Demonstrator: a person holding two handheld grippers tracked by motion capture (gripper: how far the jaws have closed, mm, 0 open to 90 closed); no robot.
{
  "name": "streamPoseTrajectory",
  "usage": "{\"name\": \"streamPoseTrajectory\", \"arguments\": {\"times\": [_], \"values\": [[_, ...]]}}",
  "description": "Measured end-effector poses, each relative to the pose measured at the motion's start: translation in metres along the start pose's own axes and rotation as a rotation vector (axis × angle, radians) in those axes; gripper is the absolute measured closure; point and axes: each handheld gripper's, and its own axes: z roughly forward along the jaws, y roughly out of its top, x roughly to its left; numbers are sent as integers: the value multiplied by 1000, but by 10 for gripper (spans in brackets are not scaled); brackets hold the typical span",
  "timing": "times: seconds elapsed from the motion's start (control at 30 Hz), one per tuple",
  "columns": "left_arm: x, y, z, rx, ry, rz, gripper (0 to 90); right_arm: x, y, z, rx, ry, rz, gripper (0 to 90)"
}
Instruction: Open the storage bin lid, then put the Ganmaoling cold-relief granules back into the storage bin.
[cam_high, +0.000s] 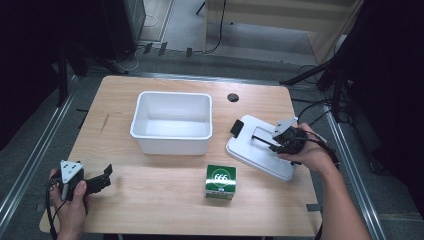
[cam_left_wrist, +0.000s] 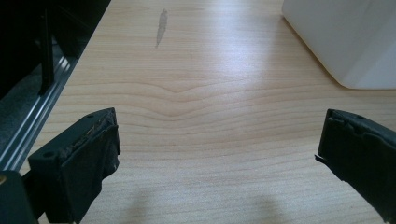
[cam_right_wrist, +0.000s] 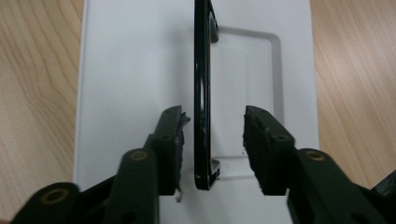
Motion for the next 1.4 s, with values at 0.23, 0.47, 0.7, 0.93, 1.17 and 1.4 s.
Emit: {"name": "streamPoseTrajectory", "arguments": {"times": [0.23,0.47,0.7,0.93,1.17,1.4], "values": [[0,0,0,1,2,0,0,3,4,-8,-19,17,11,397],[0,0,0,-1,2,-1,0,5,8,-14,-48,34,29,255],[0,0,0,5,1,-1,0,14,18,-21,-56,71,14,101],[-1,0,1,8,2,6,0,30,31,-26,-66,68,-32,15],[0,0,1,7,1,1,0,44,42,-34,-103,64,-35,1],[0,0,1,15,-1,0,0,57,52,-36,-114,117,-45,1]]}}
